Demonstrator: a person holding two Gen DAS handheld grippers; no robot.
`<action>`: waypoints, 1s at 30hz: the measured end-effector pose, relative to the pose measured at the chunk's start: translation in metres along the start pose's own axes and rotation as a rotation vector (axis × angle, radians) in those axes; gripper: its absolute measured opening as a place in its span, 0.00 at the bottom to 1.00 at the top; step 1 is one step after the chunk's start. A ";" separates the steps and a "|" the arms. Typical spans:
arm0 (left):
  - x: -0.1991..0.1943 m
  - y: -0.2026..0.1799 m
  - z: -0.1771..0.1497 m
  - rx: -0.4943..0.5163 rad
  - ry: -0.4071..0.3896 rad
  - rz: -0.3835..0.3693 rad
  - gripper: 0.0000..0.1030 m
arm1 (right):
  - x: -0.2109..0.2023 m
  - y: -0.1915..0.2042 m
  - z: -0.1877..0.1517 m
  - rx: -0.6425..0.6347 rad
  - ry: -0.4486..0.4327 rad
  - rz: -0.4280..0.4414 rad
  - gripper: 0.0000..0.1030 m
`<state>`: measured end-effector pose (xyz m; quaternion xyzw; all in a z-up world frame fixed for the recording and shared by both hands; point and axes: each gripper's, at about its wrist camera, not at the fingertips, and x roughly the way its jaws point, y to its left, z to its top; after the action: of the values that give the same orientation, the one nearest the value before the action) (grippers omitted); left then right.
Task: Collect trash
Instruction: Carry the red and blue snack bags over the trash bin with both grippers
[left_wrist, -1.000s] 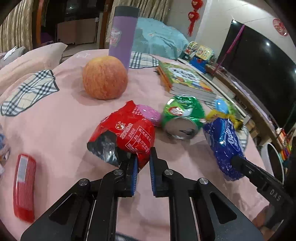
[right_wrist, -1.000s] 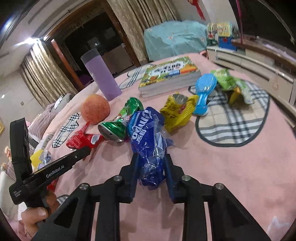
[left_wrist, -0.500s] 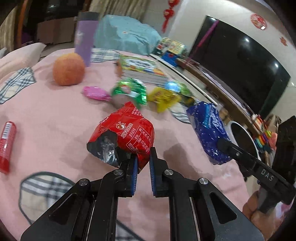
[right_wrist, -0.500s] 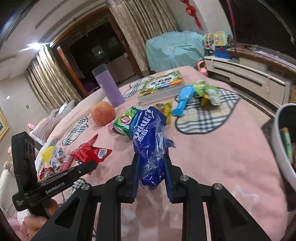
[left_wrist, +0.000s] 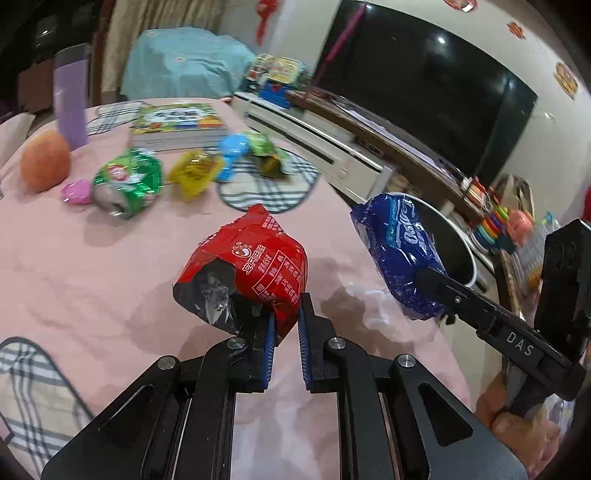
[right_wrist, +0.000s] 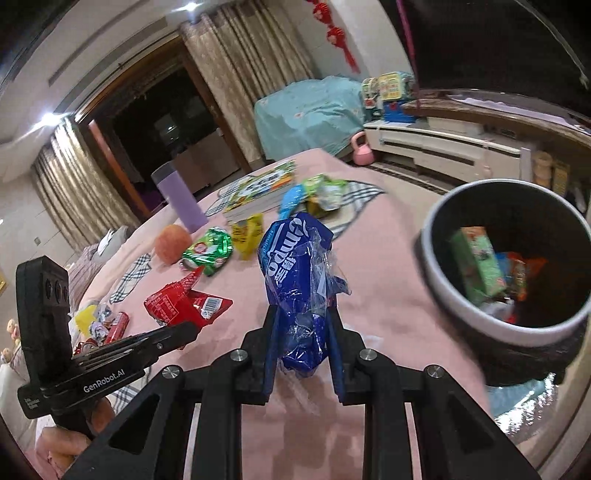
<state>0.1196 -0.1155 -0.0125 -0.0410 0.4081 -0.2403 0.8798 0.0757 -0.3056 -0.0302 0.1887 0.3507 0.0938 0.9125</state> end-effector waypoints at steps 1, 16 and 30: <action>0.002 -0.007 0.001 0.015 0.005 -0.006 0.10 | -0.005 -0.005 -0.001 0.004 -0.005 -0.006 0.23; 0.026 -0.076 0.011 0.138 0.024 -0.047 0.10 | -0.056 -0.066 0.005 0.065 -0.088 -0.101 0.23; 0.045 -0.119 0.025 0.210 0.034 -0.081 0.10 | -0.076 -0.100 0.020 0.088 -0.121 -0.158 0.23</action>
<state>0.1167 -0.2442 0.0048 0.0393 0.3936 -0.3177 0.8618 0.0374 -0.4254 -0.0112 0.2055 0.3126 -0.0056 0.9274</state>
